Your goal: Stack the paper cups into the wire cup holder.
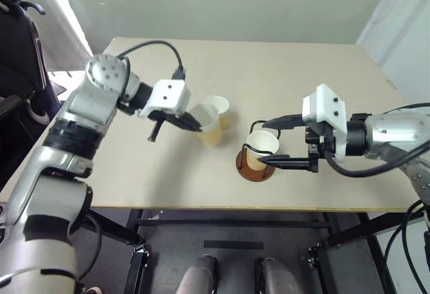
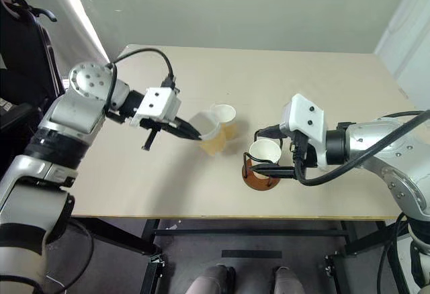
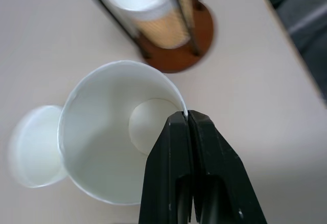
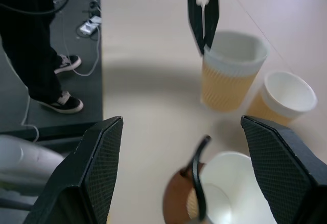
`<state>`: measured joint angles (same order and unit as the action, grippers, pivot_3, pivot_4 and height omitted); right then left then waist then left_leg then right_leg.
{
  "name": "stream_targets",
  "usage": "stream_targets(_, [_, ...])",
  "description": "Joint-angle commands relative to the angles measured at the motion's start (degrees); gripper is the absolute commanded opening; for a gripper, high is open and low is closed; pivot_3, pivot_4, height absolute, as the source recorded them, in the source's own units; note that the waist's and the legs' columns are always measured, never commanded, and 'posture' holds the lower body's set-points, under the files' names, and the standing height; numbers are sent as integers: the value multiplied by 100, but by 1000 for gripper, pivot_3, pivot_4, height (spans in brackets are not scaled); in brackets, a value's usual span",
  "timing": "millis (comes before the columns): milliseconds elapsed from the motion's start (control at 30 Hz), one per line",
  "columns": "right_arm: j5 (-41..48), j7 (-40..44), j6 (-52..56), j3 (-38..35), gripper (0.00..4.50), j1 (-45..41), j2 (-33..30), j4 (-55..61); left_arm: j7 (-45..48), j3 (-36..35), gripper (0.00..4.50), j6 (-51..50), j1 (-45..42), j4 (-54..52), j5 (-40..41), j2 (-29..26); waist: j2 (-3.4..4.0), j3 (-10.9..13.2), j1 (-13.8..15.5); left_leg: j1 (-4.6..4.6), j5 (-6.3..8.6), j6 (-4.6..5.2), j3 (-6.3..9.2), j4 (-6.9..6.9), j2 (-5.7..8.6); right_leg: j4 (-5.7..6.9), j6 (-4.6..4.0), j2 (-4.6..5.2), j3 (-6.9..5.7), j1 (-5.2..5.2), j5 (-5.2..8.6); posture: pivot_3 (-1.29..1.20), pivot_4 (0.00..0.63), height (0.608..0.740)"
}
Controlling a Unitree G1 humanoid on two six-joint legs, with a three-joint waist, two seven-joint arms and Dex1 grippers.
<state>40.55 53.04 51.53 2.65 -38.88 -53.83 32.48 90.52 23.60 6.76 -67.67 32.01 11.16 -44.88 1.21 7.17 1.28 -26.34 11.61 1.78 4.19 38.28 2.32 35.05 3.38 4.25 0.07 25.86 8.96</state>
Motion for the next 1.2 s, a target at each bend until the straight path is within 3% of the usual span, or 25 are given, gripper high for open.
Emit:
stream_targets(33, [-236, 197, -248, -156, 3741, 3, -247, -228, 85, -440, 38, 8, -615, 293, 11, 279, -2, 1, 16, -7, -2, 3, 1, 1, 0, -2, 30, 0, 0, 3, -18, 0, 150, 740])
stream_targets(267, [-396, 272, -368, -222, 3741, 149, -370, -385, 173, -800, 38, -425, -934, 414, 108, 775, -2, 2, 5, -11, 2, 10, -6, 3, 0, -7, 49, 2, 1, 6, -23, 0, 150, 740])
stream_targets(767, [-460, 269, -423, -497, 3741, 447, -616, -347, 198, -983, 38, -996, -1186, 257, 394, 1235, -3, 2, 30, -18, 1, 20, -8, 26, 0, -7, 68, 3, 3, 1, -32, 0, 150, 740])
stream_targets(1200, [-513, 468, -513, -751, 3741, 818, -951, -597, 198, -173, 38, -1231, -1221, -78, 1257, 1108, -4, 3, 30, -32, 11, 32, -14, 60, 0, -5, 87, 2, 4, 0, -34, 0, 150, 740])
